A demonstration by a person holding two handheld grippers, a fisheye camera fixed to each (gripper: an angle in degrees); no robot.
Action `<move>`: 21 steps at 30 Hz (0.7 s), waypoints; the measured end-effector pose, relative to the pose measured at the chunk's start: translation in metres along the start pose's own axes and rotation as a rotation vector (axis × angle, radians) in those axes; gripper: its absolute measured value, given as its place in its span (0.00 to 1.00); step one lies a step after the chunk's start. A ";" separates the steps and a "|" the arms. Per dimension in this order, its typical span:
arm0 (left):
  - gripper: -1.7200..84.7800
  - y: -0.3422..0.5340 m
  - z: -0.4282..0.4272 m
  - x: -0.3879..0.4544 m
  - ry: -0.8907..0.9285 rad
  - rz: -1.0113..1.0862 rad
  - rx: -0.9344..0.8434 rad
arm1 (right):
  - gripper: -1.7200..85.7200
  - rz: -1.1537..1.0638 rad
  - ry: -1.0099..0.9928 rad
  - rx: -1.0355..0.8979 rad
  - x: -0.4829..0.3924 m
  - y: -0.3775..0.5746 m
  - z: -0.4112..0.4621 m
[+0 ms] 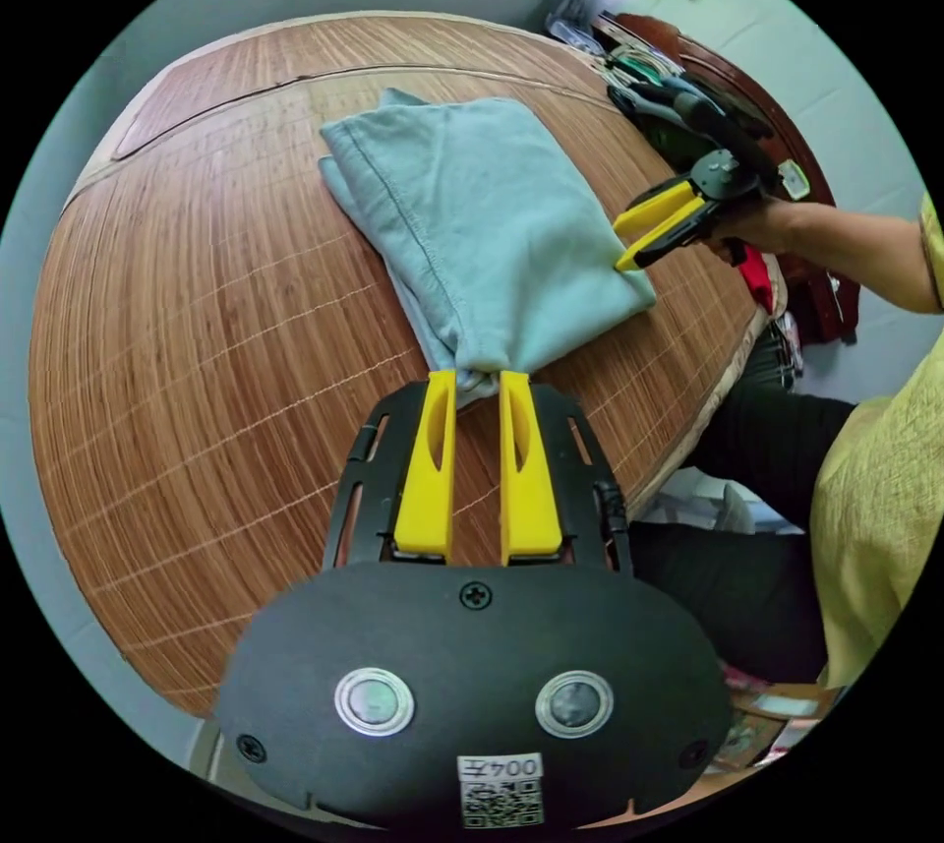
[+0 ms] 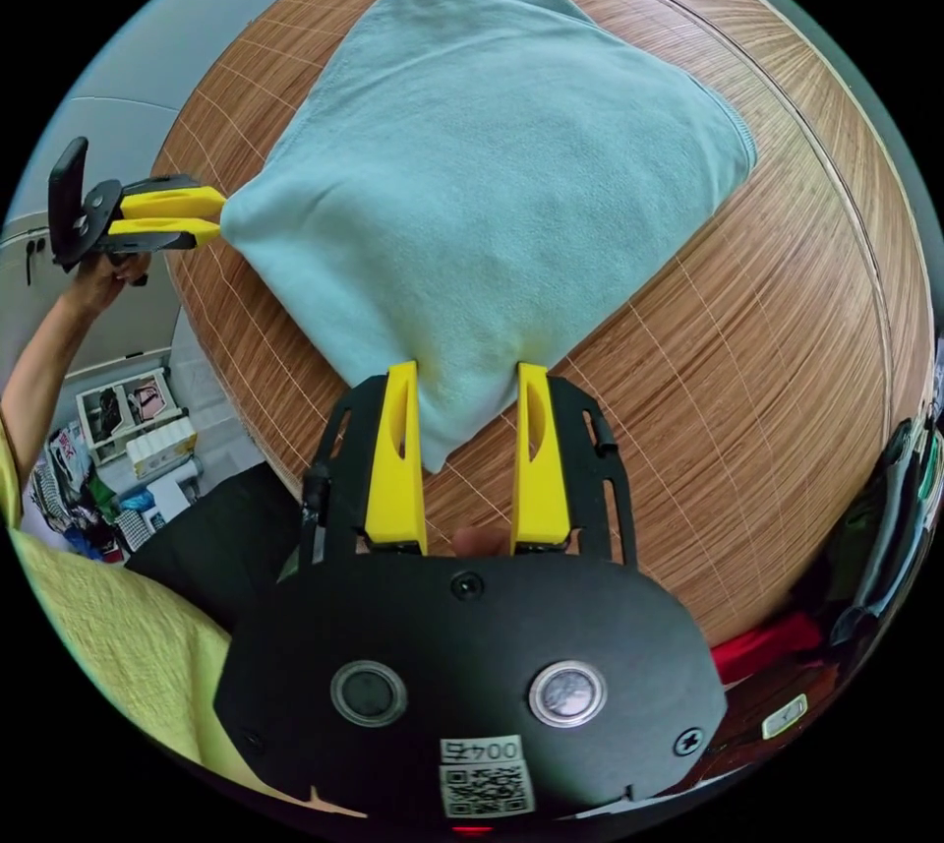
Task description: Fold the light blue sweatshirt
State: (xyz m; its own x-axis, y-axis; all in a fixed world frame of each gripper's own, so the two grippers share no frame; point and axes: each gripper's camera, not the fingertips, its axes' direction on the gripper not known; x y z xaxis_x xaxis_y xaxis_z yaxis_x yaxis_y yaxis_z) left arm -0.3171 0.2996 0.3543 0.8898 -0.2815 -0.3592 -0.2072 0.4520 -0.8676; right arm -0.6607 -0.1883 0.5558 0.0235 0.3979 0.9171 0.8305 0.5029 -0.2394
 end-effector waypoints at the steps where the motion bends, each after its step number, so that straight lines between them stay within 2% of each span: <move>1: 0.10 -0.004 0.002 0.001 0.002 0.029 -0.015 | 0.18 0.001 0.000 0.017 0.000 0.003 -0.001; 9: 0.10 -0.007 0.011 -0.017 0.063 0.021 -0.042 | 0.18 0.026 -0.012 0.057 0.001 0.007 -0.010; 15: 0.04 0.005 0.002 -0.015 -0.002 0.007 -0.038 | 0.18 0.025 0.002 0.043 -0.001 0.002 -0.015; 18: 0.03 0.027 -0.001 -0.040 0.061 -0.157 0.026 | 0.18 0.025 -0.016 0.043 0.001 0.001 -0.018; 19: 0.02 0.041 0.001 -0.054 0.136 -0.250 0.072 | 0.18 0.027 -0.023 0.041 0.002 0.000 -0.019; 20: 0.02 0.055 0.003 -0.066 0.134 -0.352 0.087 | 0.18 0.032 -0.022 0.033 0.003 -0.001 -0.020; 21: 0.02 0.061 0.004 -0.068 0.103 -0.370 0.080 | 0.18 0.033 -0.023 0.029 0.003 -0.002 -0.021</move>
State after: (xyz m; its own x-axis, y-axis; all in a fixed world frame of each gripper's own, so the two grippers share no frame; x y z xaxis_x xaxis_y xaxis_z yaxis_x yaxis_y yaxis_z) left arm -0.3885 0.3494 0.3268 0.8522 -0.5194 -0.0634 0.1557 0.3675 -0.9169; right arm -0.6508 -0.2042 0.5658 0.0375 0.4324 0.9009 0.8129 0.5112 -0.2792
